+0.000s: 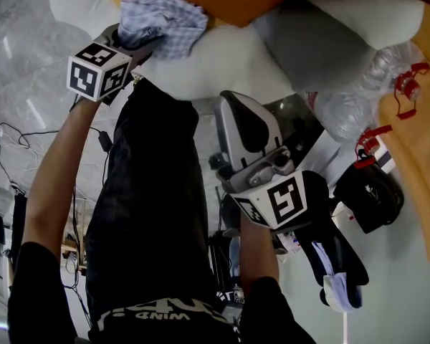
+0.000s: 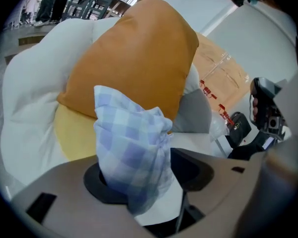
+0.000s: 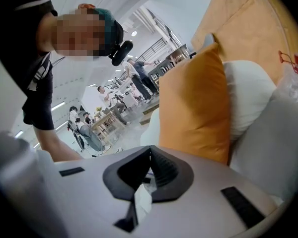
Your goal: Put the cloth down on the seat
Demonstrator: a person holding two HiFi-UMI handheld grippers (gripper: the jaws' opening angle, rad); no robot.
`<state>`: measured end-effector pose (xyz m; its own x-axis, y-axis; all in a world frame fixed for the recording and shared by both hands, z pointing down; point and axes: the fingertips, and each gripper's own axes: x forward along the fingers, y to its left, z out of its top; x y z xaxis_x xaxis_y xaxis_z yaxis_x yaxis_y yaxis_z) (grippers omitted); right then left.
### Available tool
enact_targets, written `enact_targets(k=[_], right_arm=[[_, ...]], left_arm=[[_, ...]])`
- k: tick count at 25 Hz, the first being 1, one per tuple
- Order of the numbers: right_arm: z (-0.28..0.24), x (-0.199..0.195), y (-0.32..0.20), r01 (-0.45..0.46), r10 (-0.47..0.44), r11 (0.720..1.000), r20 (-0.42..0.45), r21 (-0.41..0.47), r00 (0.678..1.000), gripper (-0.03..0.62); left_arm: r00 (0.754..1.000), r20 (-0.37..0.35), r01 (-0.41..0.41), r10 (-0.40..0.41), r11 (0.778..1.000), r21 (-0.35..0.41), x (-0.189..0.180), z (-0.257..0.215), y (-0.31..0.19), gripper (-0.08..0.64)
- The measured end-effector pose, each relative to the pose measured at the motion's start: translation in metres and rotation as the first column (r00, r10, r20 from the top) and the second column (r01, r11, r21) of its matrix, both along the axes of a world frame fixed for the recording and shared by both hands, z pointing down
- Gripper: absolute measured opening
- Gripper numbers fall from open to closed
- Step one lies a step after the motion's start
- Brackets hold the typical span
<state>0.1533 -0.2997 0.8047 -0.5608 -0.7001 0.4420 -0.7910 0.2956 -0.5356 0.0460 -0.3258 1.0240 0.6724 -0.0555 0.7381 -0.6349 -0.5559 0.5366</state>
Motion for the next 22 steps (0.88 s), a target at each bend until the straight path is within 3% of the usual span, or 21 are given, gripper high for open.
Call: enact_targets(k=[2, 11, 15, 22], right_arm=[[-0.002, 0.0, 0.001, 0.003, -0.003, 1.0, -0.001, 0.001, 1.0, 0.02], [-0.005, -0.001, 0.004, 0.006, -0.006, 1.0, 0.003, 0.006, 1.0, 0.02], [-0.004, 0.003, 0.007, 0.002, -0.002, 1.0, 0.001, 0.003, 1.0, 0.02], [-0.01, 0.001, 0.009, 0.001, -0.001, 1.0, 0.002, 0.012, 1.0, 0.019]], left_arm=[[1.0, 0.016, 0.022, -0.022, 1.0, 0.007, -0.002, -0.002, -0.003, 0.304], [0.981, 0.167, 0.078, -0.094, 0.992, 0.1, -0.024, 0.007, -0.009, 0.461], [0.965, 0.23, 0.095, -0.127, 0.985, 0.144, -0.035, 0.009, -0.013, 0.493], [0.969, 0.214, 0.102, -0.127, 0.987, 0.125, -0.041, 0.001, -0.013, 0.492]])
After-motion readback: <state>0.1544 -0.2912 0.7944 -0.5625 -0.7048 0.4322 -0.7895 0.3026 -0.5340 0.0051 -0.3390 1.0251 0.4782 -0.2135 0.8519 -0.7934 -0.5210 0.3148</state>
